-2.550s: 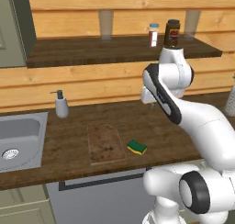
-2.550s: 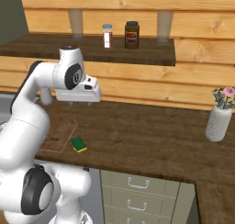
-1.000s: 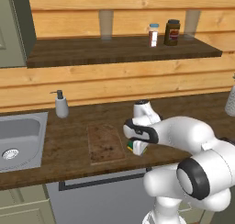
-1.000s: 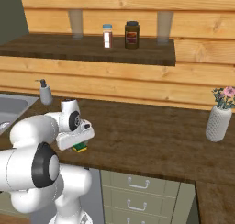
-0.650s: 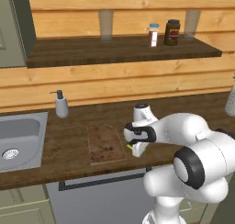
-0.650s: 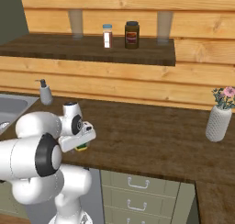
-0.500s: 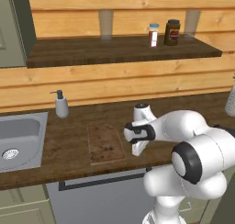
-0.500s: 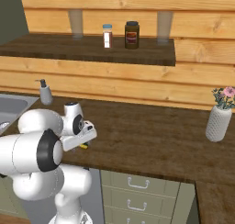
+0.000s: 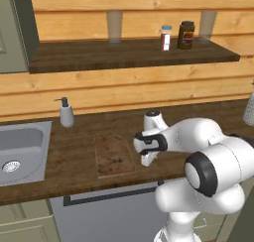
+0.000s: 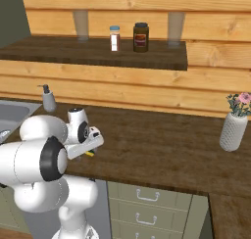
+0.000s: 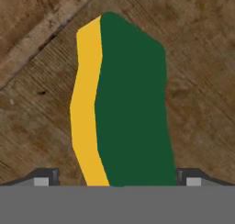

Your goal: Pick up the sponge from the counter and clean the cutting board by briefly scrubbing or pressing down on the cutting board. Once finished, release the sponge.

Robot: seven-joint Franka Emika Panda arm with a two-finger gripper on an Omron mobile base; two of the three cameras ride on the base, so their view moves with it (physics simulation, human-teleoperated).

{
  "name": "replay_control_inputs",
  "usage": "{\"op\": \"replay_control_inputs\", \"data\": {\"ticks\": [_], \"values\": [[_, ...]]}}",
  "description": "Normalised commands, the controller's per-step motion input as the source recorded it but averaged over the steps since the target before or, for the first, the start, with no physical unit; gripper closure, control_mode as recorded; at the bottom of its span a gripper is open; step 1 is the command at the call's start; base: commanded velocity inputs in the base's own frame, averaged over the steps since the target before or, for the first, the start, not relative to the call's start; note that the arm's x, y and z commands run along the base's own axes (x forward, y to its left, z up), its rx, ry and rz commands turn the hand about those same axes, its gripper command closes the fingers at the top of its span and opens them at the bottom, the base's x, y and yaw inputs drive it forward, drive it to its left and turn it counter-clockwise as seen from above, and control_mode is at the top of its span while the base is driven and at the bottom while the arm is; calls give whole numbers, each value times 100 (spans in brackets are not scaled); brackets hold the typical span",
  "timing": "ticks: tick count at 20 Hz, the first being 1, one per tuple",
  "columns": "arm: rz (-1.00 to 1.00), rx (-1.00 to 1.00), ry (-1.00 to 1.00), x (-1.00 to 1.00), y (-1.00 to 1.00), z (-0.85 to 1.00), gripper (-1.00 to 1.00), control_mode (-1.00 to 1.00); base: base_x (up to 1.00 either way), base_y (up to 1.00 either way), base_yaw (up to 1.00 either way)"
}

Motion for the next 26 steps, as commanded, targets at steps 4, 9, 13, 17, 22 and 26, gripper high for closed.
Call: {"op": "replay_control_inputs", "data": {"ticks": [4,9,13,17,22,26], "values": [[-2,0,-6,-7,13,16,-100,-100,0,0,0],[-2,0,-2,-4,3,40,-100,-100,0,0,0],[-6,0,0,3,0,3,-100,-100,0,0,0],[-4,1,0,4,0,-20,-100,-100,0,0,0],[0,4,0,4,0,-20,-100,-100,0,0,0],[0,5,0,12,0,-14,-100,-100,0,0,0]]}}
